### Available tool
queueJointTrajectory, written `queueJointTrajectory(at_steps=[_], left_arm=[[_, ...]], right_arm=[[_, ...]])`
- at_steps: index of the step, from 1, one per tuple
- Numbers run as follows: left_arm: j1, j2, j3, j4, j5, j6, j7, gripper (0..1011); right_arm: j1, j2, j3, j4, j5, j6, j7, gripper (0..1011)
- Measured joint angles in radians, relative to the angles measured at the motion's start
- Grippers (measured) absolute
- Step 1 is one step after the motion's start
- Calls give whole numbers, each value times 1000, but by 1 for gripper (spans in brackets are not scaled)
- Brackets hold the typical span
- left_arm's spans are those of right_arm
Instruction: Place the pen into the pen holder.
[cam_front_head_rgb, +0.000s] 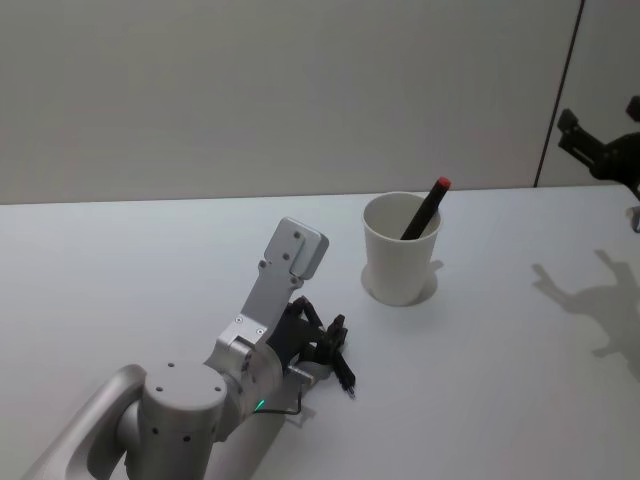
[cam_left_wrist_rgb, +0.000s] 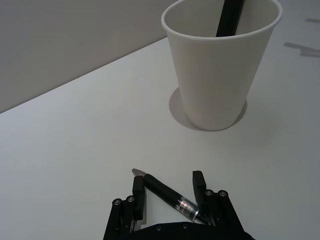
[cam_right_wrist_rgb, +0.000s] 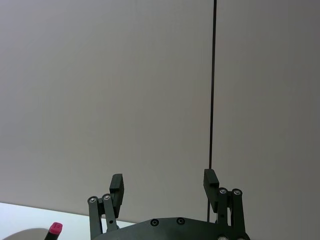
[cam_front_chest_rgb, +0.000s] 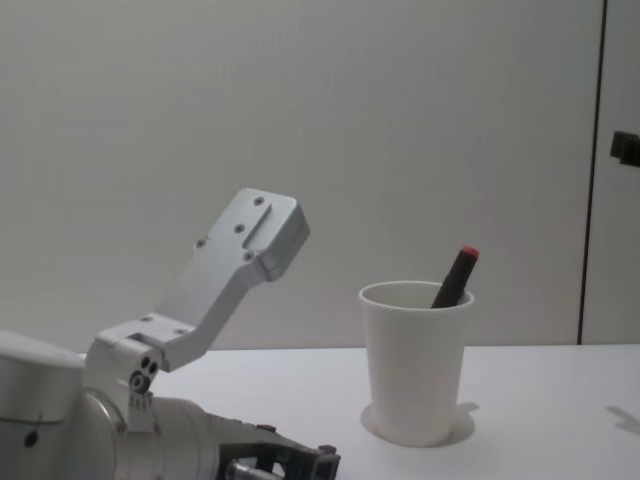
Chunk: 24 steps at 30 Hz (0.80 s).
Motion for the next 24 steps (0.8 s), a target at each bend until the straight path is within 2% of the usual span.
queueJointTrajectory(at_steps=[24], left_arm=[[0, 0, -1, 1, 3, 0, 0, 429]], right_arm=[[0, 0, 0, 0, 0, 0, 0, 1002]])
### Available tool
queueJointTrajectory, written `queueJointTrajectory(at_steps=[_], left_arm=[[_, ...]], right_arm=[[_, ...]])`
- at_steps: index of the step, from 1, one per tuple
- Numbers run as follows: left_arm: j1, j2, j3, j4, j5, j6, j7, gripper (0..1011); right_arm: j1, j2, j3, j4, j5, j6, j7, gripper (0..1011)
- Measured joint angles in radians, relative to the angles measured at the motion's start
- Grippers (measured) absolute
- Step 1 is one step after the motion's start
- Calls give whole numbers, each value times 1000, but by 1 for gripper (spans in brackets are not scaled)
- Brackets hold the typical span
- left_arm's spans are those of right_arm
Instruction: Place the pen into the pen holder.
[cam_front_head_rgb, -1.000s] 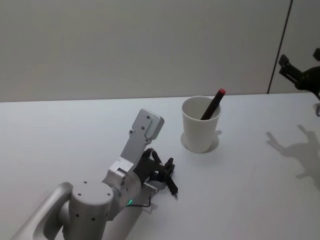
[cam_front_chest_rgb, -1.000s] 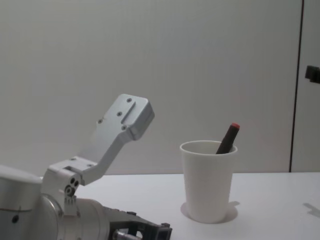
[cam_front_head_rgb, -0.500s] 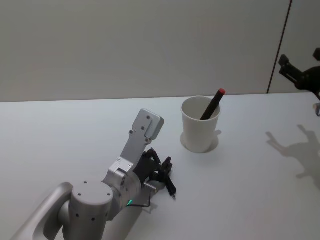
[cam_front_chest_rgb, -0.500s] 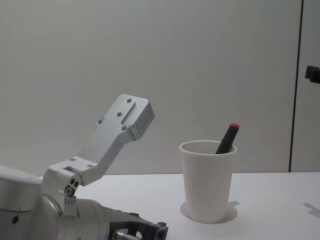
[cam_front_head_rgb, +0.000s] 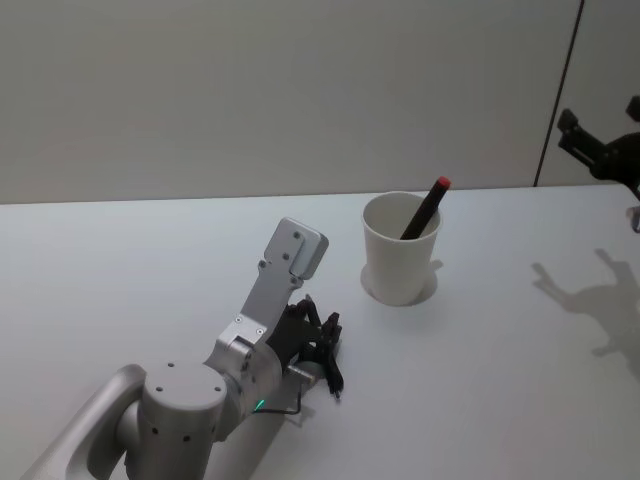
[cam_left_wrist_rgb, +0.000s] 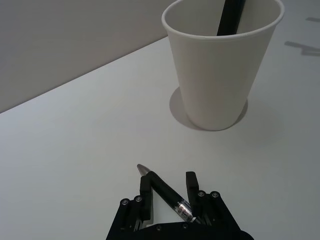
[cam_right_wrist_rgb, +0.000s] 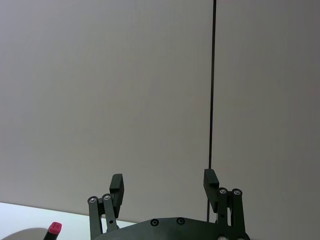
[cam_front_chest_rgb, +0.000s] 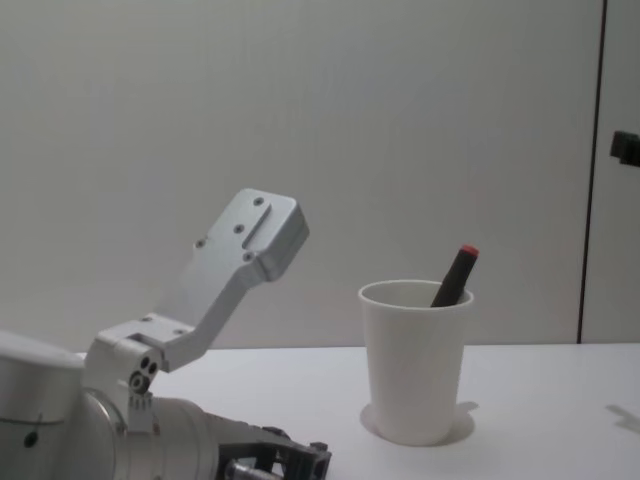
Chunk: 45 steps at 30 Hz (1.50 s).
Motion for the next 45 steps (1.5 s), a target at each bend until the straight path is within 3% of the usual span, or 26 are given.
queueJointTrajectory(at_steps=[30, 36, 45], left_arm=[[0, 0, 0, 0, 0, 1, 1, 238], [0, 0, 0, 0, 0, 1, 1, 134], [0, 0, 0, 0, 0, 0, 1, 131]], right_arm=[[0, 0, 0, 0, 0, 0, 0, 1002], [0, 0, 0, 0, 0, 0, 0, 1002], [0, 0, 0, 0, 0, 0, 0, 1002]])
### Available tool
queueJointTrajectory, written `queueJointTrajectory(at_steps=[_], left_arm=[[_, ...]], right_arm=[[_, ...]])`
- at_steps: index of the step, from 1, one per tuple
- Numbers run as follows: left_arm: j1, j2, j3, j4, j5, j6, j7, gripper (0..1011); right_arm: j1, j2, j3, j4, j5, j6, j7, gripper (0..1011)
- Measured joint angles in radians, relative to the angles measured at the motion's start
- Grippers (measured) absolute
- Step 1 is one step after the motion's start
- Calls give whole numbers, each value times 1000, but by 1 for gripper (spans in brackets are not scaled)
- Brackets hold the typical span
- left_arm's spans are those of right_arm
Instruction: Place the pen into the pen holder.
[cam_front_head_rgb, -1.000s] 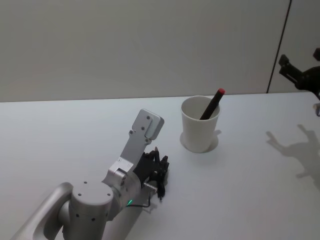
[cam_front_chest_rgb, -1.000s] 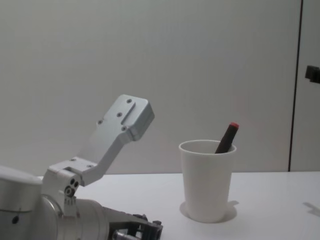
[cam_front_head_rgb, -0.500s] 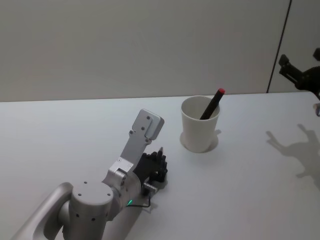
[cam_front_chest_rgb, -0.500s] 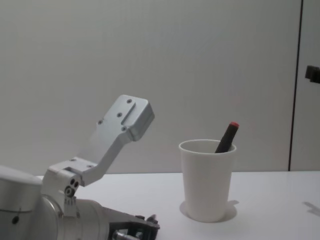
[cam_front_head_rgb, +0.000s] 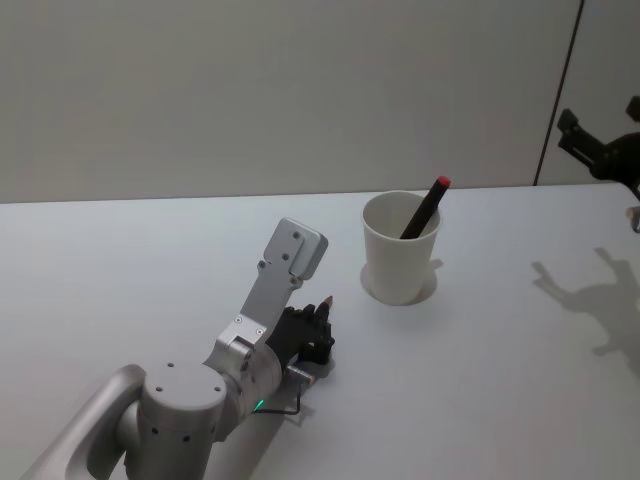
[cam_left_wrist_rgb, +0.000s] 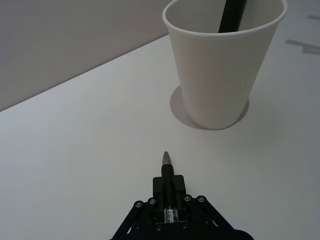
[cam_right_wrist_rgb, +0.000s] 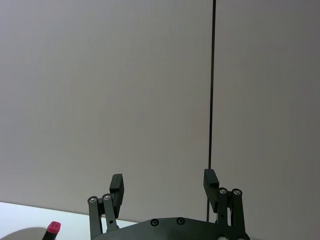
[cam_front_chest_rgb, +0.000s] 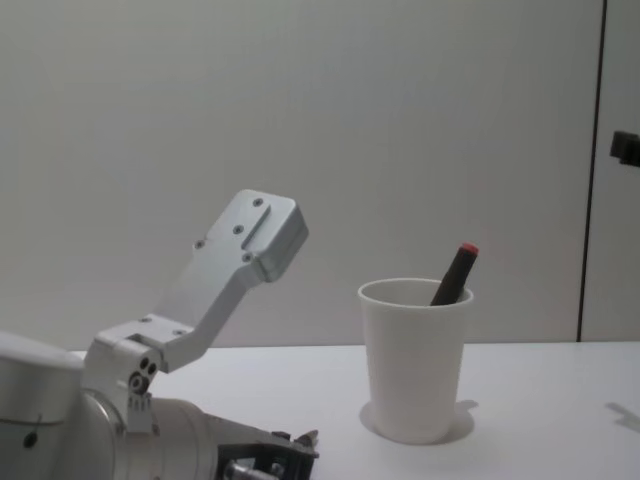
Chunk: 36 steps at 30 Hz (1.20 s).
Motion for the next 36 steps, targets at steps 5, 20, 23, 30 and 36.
queueJointTrajectory(at_steps=[5, 20, 23, 30, 36], left_arm=[[0, 0, 0, 0, 0, 0, 0, 130], [0, 0, 0, 0, 0, 0, 0, 130], [0, 0, 0, 0, 0, -1, -1, 130], [6, 4, -2, -3, 7, -19, 3, 130], [18, 12, -9, -17, 15, -65, 28, 130]], right_arm=[[0, 0, 0, 0, 0, 0, 0, 1002], [0, 0, 0, 0, 0, 0, 0, 1002], [0, 0, 0, 0, 0, 0, 0, 1002], [0, 0, 0, 0, 0, 0, 0, 1002], [0, 0, 0, 0, 0, 0, 0, 1002]])
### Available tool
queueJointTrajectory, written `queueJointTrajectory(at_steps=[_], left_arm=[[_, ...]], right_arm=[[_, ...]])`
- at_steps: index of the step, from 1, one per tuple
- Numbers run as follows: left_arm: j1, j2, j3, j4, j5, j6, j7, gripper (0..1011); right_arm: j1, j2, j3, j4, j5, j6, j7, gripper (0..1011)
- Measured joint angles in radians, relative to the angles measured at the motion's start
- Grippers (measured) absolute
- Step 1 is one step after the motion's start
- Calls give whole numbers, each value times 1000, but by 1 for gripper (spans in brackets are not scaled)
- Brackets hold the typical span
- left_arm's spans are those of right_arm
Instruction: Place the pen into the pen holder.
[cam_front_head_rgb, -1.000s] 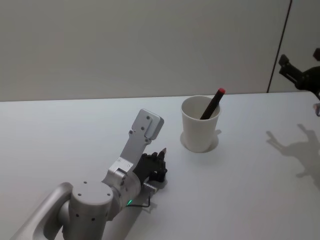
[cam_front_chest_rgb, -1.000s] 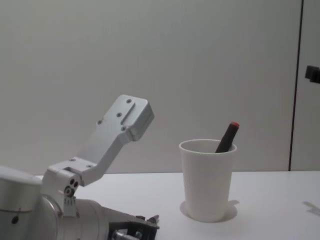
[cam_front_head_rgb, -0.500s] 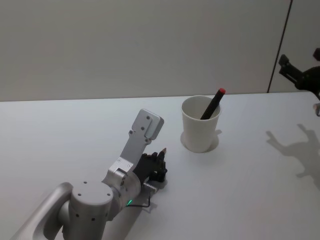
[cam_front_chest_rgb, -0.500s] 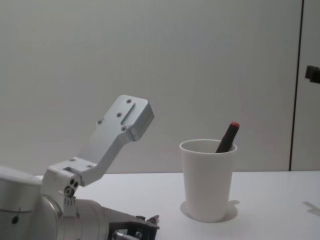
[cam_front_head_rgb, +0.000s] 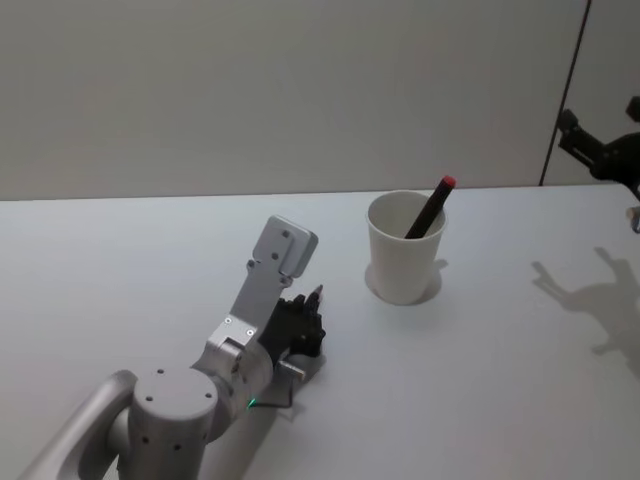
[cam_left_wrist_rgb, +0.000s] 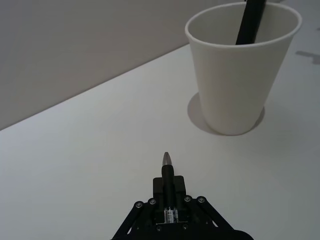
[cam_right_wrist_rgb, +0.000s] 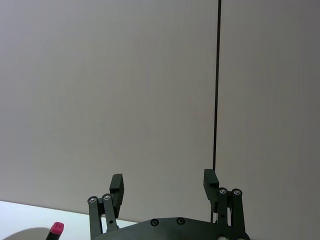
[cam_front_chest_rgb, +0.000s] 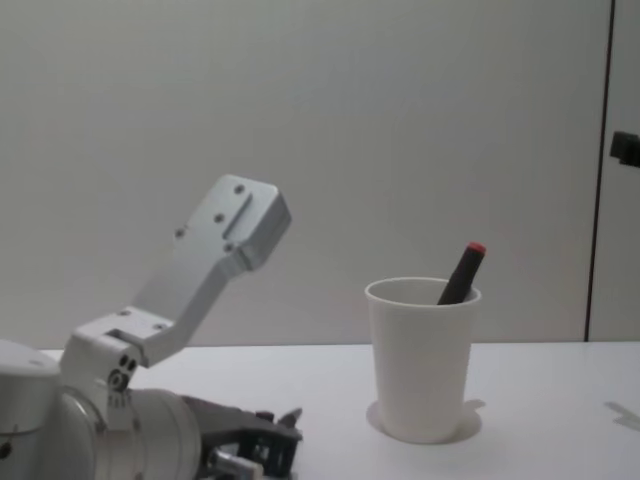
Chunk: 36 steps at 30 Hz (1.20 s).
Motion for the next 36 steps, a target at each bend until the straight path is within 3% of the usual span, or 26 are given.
queueJointTrajectory(at_steps=[20, 36], left_arm=[[33, 34, -47, -98, 6, -201, 104, 130], [17, 19, -84, -160, -38, -405, 118, 130]], right_arm=[[0, 0, 0, 0, 0, 0, 0, 1002], [0, 0, 0, 0, 0, 0, 0, 1002]])
